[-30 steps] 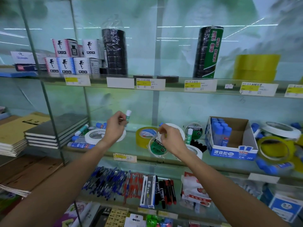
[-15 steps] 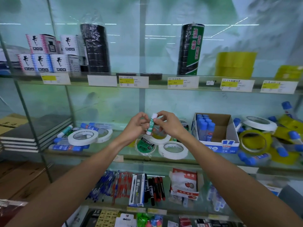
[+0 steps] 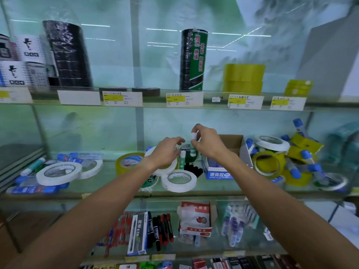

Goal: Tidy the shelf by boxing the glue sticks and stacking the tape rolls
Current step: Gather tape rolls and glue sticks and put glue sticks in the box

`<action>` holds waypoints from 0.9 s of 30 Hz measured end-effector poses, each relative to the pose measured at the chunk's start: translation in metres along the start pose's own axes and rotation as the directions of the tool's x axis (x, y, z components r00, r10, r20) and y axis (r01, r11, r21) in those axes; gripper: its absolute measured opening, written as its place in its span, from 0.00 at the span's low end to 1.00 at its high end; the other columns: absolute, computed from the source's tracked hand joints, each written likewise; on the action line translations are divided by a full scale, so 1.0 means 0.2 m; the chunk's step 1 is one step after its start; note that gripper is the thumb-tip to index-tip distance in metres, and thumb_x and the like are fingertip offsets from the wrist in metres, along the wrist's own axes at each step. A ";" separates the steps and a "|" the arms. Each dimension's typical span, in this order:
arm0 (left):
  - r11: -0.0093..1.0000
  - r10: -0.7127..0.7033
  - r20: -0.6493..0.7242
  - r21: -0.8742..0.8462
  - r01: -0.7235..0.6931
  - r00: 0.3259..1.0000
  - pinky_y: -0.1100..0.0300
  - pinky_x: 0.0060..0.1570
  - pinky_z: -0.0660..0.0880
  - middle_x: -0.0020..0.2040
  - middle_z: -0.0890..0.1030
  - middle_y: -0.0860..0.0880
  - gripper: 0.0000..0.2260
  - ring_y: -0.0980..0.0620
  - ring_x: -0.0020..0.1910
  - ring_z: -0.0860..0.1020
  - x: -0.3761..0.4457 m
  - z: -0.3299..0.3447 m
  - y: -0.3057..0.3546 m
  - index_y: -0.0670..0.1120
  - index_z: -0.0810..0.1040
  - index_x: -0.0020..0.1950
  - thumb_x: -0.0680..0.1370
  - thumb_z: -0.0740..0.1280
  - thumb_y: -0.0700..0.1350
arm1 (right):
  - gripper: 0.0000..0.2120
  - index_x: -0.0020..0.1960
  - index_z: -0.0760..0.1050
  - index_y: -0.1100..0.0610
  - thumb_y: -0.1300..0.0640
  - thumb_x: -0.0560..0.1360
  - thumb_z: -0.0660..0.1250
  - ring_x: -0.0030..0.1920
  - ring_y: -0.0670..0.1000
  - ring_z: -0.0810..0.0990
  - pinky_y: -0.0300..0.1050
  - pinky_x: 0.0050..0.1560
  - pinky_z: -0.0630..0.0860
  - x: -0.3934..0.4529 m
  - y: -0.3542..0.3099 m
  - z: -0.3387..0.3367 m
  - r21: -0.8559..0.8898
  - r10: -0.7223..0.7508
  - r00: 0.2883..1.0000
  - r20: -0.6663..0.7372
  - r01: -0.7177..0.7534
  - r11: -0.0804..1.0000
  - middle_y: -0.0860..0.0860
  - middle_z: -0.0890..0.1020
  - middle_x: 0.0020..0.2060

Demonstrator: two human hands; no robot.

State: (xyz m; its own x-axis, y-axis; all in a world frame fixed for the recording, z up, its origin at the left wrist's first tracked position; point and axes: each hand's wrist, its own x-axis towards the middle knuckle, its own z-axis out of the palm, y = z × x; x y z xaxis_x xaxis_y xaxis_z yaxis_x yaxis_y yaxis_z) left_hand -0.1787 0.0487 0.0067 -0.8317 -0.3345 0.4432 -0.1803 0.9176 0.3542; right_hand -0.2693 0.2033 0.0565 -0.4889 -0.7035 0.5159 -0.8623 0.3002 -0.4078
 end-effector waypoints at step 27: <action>0.987 0.039 0.068 0.151 -0.049 0.997 0.51 0.55 0.65 0.42 0.84 0.50 0.05 0.47 0.45 0.77 0.12 0.12 -0.04 0.51 0.83 0.46 0.75 0.68 0.45 | 0.11 0.57 0.75 0.57 0.61 0.76 0.62 0.61 0.58 0.73 0.54 0.67 0.61 0.10 0.11 0.26 -0.680 -0.140 0.961 0.237 0.267 0.683 0.59 0.81 0.51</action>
State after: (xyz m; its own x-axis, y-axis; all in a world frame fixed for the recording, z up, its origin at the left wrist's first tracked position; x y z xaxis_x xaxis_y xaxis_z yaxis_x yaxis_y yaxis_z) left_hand -0.2097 0.0381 -0.0062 -0.8720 -0.2831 0.3992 -0.2169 0.9548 0.2033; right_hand -0.2912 0.1630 0.0184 -0.3182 -0.8711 0.3741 -0.8094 0.4551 0.3712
